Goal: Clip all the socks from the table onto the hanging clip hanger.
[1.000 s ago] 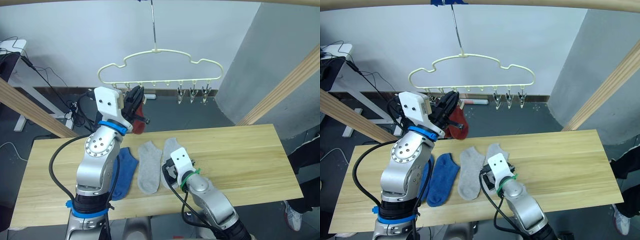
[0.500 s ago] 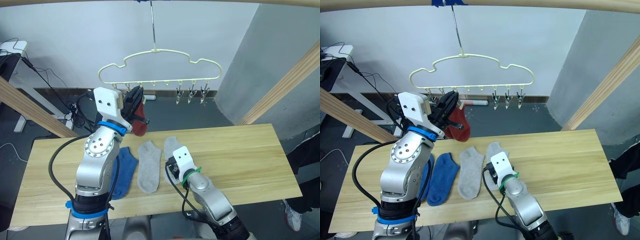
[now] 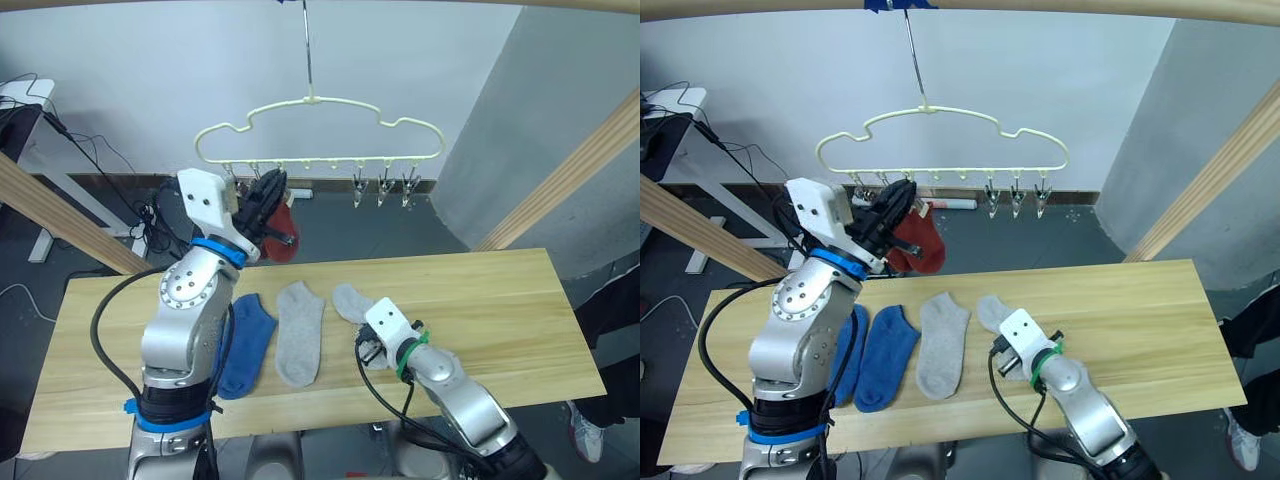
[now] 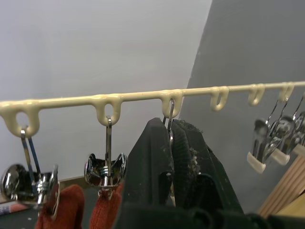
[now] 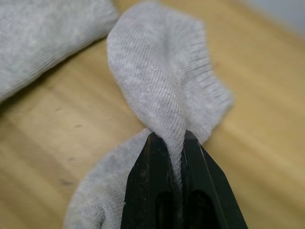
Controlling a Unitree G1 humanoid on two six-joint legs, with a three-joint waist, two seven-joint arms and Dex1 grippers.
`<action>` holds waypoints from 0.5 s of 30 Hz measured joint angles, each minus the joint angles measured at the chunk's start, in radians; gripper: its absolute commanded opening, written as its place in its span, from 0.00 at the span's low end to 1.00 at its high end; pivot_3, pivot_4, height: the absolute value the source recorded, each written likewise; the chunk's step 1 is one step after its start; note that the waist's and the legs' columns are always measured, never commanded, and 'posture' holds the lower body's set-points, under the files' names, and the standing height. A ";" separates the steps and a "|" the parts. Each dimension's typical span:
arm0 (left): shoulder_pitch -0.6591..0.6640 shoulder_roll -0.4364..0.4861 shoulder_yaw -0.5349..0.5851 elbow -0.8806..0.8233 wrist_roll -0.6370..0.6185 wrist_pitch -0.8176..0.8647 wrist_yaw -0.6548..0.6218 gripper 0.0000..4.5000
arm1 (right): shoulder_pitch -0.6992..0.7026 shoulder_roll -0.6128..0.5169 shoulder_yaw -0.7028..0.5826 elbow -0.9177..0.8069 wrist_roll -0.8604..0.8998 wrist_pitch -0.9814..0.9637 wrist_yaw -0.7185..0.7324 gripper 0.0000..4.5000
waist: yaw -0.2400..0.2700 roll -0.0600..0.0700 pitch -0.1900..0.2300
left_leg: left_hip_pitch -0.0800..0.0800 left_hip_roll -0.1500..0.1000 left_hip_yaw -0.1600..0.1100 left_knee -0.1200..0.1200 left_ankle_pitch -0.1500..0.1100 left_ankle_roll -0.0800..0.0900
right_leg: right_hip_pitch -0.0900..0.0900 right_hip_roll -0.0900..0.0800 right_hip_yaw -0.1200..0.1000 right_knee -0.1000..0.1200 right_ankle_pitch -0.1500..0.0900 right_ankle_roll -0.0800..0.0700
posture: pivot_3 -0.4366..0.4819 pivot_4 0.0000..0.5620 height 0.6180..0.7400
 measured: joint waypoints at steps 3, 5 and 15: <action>-0.034 0.024 0.047 0.002 -0.088 0.085 -0.005 0.00 | -0.018 0.011 -0.004 -0.044 -0.028 -0.111 -0.006 0.01 | -0.001 0.000 0.000 | 0.000 0.001 -0.001 0.000 0.000 0.000 | 0.000 0.001 -0.001 0.000 0.000 0.000 | 0.29 0.59 1.00; -0.054 0.024 0.072 0.002 -0.131 0.131 0.003 0.00 | -0.030 0.029 -0.002 -0.049 -0.034 -0.160 -0.013 0.01 | 0.001 0.000 0.000 | -0.001 0.001 -0.001 0.000 0.000 0.000 | 0.000 0.001 -0.001 0.000 0.001 -0.001 | 0.29 0.59 1.00; -0.105 0.025 0.119 -0.019 -0.320 0.308 0.083 0.00 | -0.099 0.172 -0.018 0.020 -0.039 -0.336 -0.070 0.01 | 0.004 0.000 0.000 | -0.001 0.000 -0.001 0.000 0.000 0.000 | 0.000 -0.001 -0.001 -0.001 0.001 -0.002 | 0.30 0.58 1.00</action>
